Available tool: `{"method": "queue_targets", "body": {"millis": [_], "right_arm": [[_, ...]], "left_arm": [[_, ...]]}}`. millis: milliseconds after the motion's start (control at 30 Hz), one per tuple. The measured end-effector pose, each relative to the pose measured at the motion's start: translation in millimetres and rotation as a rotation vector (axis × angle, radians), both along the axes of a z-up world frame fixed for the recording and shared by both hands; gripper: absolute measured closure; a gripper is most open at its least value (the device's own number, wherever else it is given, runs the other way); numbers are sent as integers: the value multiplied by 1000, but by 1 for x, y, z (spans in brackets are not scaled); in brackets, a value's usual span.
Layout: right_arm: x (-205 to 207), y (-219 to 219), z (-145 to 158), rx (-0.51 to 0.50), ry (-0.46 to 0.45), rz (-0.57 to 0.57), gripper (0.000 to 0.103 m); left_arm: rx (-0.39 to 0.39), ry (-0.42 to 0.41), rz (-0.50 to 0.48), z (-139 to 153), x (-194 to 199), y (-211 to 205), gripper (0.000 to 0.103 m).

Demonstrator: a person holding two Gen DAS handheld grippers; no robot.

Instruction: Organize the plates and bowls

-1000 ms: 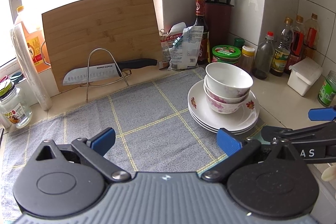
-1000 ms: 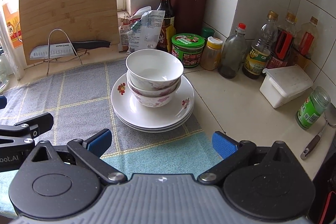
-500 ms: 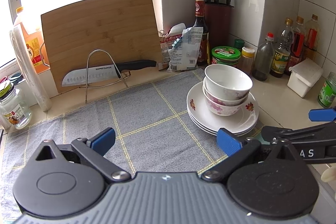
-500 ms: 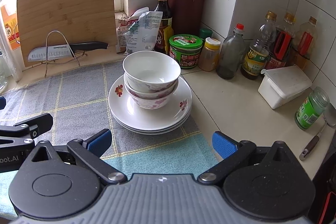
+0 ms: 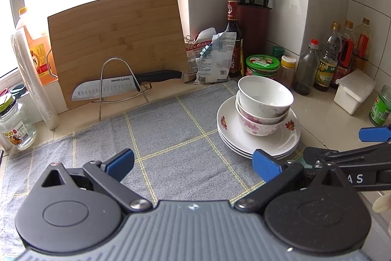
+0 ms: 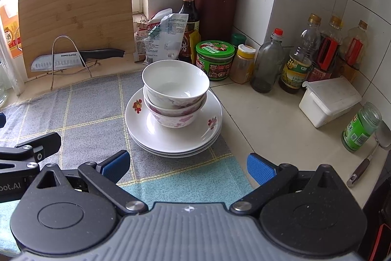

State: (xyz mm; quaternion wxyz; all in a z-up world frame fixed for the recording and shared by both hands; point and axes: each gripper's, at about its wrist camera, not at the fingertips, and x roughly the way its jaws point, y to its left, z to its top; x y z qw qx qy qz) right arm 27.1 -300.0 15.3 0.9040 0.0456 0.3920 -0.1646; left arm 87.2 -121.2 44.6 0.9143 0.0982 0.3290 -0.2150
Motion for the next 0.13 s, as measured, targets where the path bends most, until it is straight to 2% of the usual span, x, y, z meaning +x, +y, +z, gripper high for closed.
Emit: {"method": "queue_targets", "body": {"millis": [133], "right_arm": [[0, 1, 0, -3, 1, -3, 0]], "left_arm": [[0, 2, 1, 0, 1, 1, 1]]}}
